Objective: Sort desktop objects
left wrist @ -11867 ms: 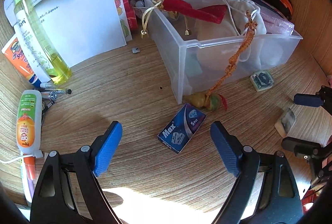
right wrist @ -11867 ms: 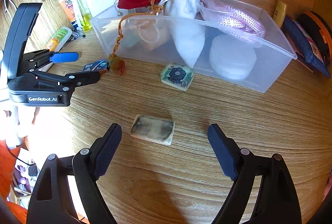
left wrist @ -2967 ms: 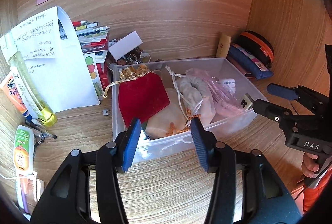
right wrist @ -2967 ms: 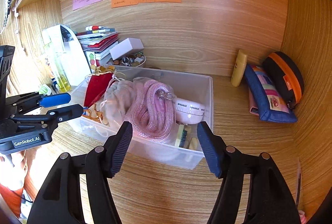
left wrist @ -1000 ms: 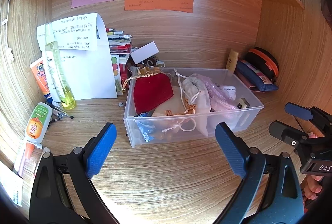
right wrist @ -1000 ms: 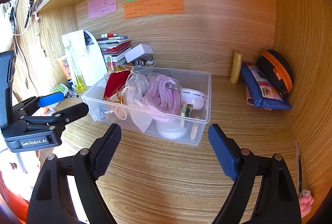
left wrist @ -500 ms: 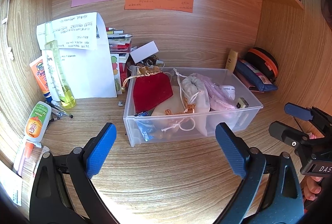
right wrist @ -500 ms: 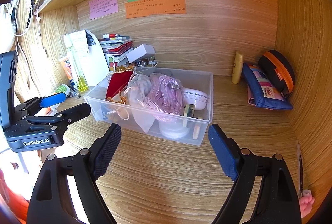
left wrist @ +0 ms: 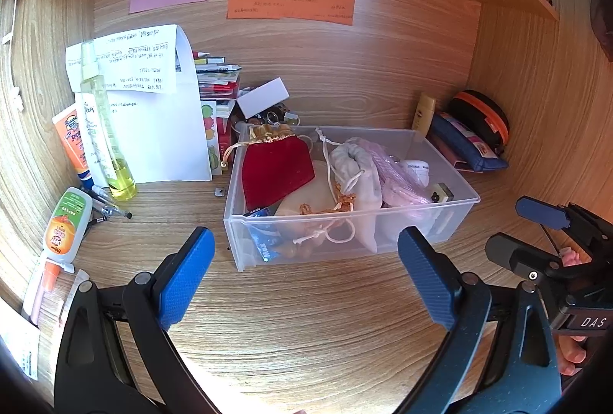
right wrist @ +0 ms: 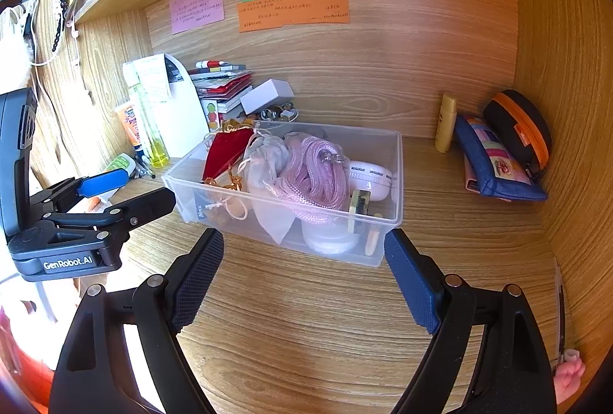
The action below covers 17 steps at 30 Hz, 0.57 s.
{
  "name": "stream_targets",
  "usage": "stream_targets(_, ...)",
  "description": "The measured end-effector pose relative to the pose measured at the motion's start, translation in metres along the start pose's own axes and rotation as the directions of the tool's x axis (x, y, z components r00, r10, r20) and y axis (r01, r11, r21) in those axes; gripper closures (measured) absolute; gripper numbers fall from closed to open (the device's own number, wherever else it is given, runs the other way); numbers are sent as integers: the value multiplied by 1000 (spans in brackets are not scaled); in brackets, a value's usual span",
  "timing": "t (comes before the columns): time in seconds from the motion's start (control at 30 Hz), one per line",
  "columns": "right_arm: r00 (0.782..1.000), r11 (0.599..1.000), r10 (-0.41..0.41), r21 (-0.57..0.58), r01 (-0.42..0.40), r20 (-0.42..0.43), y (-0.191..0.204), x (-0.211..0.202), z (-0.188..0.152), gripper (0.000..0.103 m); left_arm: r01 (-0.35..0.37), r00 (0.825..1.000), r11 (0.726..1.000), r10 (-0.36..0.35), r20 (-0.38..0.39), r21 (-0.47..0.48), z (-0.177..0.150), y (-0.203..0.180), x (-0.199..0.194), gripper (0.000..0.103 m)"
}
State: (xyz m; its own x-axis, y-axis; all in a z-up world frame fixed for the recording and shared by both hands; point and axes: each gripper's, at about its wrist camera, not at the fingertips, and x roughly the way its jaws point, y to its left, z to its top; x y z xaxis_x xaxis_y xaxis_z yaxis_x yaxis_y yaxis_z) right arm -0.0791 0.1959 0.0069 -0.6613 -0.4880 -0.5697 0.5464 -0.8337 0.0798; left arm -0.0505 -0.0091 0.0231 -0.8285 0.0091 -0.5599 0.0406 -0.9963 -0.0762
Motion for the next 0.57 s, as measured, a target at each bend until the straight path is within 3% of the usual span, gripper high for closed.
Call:
stream_targets(0.37,1000,1000,6,24,-6,-16,-1,3,-2,19,5,999,999,-7,41,34,-1,-6,-6,5)
stream_targets(0.57,1000,999,8,34,-7,-22,-1,5,-3,19,24,1000,1000,-24,10,9,1,-3,-2,5)
